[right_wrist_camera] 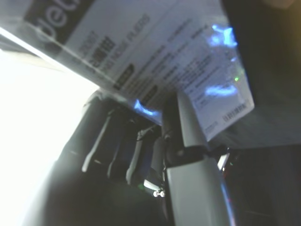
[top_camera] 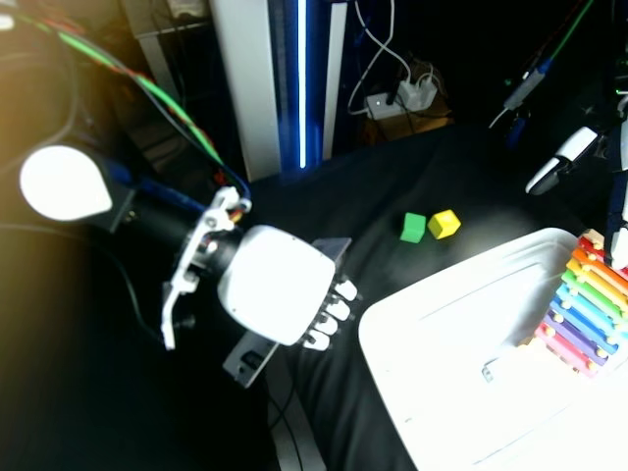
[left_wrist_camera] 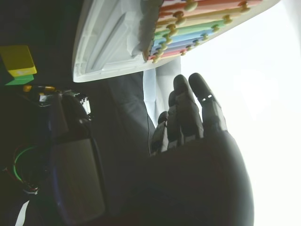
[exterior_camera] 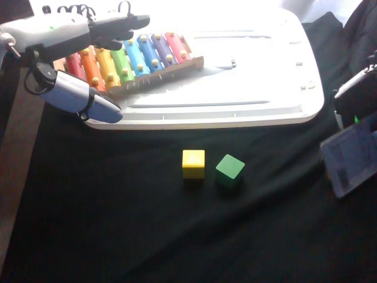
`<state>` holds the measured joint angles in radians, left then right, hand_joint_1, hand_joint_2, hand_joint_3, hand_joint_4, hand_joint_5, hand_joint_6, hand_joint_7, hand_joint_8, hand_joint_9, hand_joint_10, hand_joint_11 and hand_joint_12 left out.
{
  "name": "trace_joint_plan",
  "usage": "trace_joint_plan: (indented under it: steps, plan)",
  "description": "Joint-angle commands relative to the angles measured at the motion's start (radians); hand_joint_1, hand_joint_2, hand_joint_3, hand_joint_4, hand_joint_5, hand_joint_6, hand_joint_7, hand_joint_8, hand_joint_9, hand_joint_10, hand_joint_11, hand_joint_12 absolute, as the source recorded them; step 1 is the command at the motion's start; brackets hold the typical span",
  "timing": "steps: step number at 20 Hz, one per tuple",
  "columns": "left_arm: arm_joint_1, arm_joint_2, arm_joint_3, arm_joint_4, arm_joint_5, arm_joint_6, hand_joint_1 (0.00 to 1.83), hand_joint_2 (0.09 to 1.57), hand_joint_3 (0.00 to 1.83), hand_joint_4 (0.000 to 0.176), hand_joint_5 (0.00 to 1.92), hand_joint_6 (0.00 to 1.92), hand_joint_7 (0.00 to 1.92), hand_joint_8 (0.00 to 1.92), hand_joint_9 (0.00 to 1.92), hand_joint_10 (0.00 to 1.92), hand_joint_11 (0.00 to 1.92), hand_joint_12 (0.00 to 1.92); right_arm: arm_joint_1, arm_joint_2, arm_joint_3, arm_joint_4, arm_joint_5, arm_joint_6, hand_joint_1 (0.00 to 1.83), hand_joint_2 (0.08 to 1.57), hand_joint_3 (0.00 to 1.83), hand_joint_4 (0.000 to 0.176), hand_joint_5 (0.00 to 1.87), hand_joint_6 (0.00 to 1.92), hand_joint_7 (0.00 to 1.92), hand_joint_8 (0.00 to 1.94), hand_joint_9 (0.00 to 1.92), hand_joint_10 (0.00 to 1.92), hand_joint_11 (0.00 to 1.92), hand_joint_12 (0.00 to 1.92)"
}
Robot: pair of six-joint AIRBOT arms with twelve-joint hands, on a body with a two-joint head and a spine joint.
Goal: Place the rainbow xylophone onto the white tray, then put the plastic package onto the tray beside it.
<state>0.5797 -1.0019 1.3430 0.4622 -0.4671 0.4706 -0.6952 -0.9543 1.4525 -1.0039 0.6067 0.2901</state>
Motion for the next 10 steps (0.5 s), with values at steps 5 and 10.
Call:
trace_joint_plan:
  steps: [5, 10]
  plan:
    - [-0.004, -0.002, 0.000, -0.030, -0.086, -0.002, 0.90, 0.89, 0.00, 0.114, 0.00, 0.00, 0.30, 0.01, 0.48, 0.01, 0.00, 1.29, 0.101, -0.043, 0.020, -0.048, 0.052, -0.004, 1.50, 1.14, 0.00, 0.000, 0.84, 1.09, 0.81, 1.31, 0.87, 1.25, 0.78, 1.50]
    - [-0.003, -0.003, 0.001, -0.026, -0.080, -0.002, 0.91, 0.88, 0.00, 0.123, 0.00, 0.00, 0.29, 0.00, 0.47, 0.00, 0.00, 1.25, 0.197, -0.087, 0.057, -0.095, 0.050, -0.004, 1.35, 1.18, 0.00, 0.000, 0.80, 1.20, 0.80, 1.32, 0.83, 1.34, 0.71, 1.38]
